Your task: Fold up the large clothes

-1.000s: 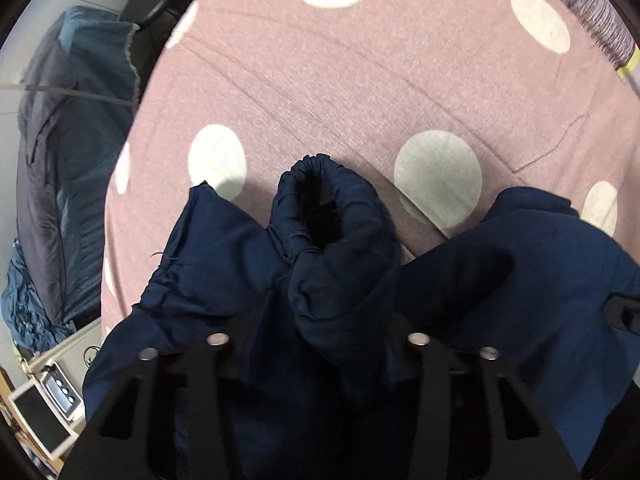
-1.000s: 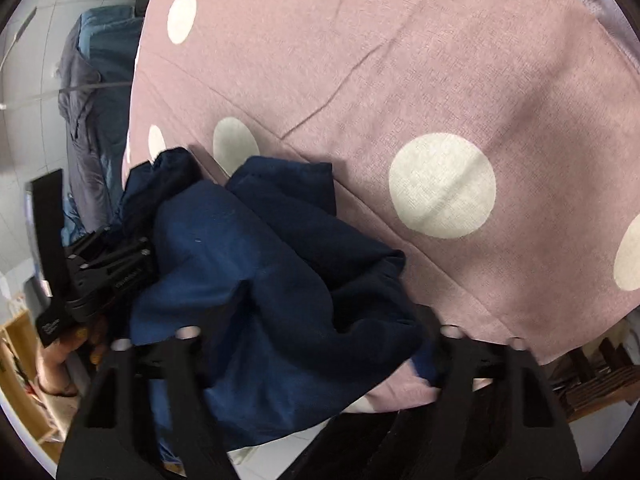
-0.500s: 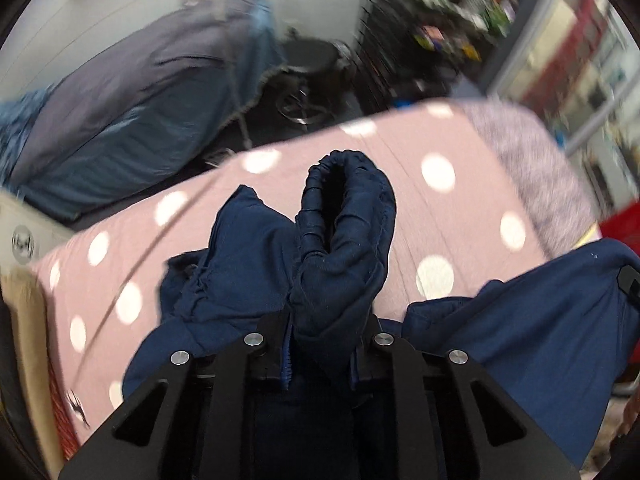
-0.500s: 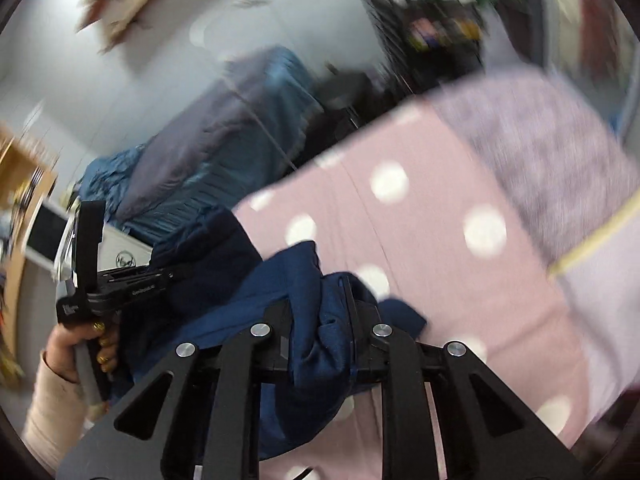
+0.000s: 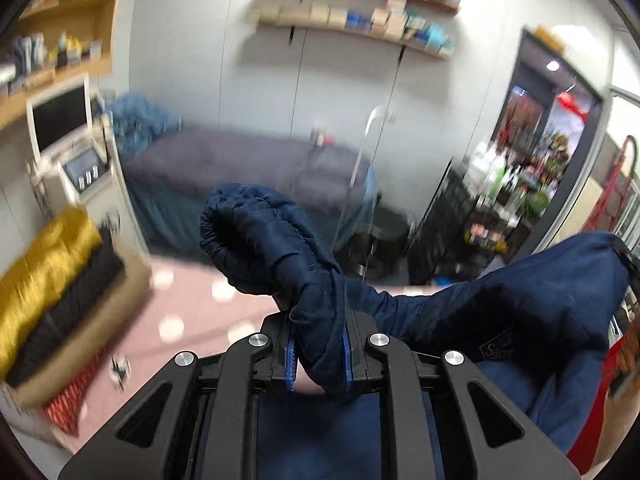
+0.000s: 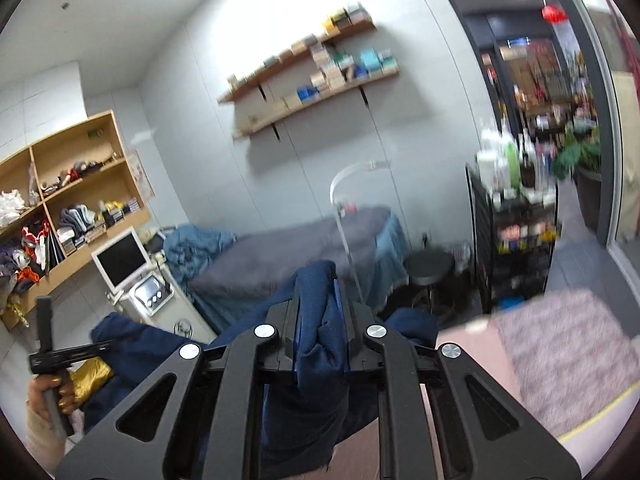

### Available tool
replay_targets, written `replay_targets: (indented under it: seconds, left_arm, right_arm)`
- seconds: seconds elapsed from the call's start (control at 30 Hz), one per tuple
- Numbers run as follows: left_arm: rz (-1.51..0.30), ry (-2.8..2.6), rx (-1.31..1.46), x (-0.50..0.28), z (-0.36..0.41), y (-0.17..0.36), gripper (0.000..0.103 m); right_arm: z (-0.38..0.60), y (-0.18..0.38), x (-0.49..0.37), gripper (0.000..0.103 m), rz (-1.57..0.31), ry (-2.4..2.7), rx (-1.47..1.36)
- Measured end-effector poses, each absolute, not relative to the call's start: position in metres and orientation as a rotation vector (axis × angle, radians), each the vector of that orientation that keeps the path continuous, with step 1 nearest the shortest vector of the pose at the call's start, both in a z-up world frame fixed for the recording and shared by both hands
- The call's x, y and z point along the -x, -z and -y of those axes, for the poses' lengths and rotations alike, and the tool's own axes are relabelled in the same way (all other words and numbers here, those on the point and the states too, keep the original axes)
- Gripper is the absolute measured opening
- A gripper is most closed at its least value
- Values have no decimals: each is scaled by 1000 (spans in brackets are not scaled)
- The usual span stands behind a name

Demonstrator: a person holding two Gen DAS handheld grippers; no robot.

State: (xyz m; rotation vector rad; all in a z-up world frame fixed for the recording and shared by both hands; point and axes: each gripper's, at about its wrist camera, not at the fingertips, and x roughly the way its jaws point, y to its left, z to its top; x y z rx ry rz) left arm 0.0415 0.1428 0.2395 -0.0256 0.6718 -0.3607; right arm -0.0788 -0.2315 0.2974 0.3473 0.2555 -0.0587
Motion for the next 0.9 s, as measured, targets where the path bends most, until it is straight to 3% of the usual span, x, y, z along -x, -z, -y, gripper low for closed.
replay_targets:
  seconds: [0.07, 0.13, 0.2, 0.23, 0.27, 0.4, 0.5, 0.73, 0.9]
  left_arm:
    - [-653, 385, 39, -34, -138, -251, 16]
    - [-688, 433, 36, -34, -123, -244, 17]
    - [-734, 457, -21, -33, -101, -219, 19]
    - [-758, 449, -59, -37, -86, -200, 19]
    - [-786, 454, -65, -41, -83, -186, 19]
    - [-1015, 416, 9, -93, -67, -80, 18]
    - [-1047, 350, 15, -117, -69, -40, 17]
    - [-1023, 242, 36, -150, -99, -40, 17]
    - [-989, 123, 107, -176, -161, -56, 17]
  right_arm:
    - [251, -311, 67, 11, -208, 76, -370]
    - [278, -306, 44, 11, -277, 162, -410]
    - [316, -278, 29, 26, -341, 271, -518]
    - [326, -262, 23, 72, -371, 304, -549]
    - [339, -236, 16, 97, -467, 396, -587]
    - [330, -144, 8, 97, -732, 417, -642]
    - [285, -61, 13, 97, -978, 389, -590]
    - [229, 85, 49, 97, -1315, 570, -470]
    - [262, 154, 94, 97, -1351, 662, -841]
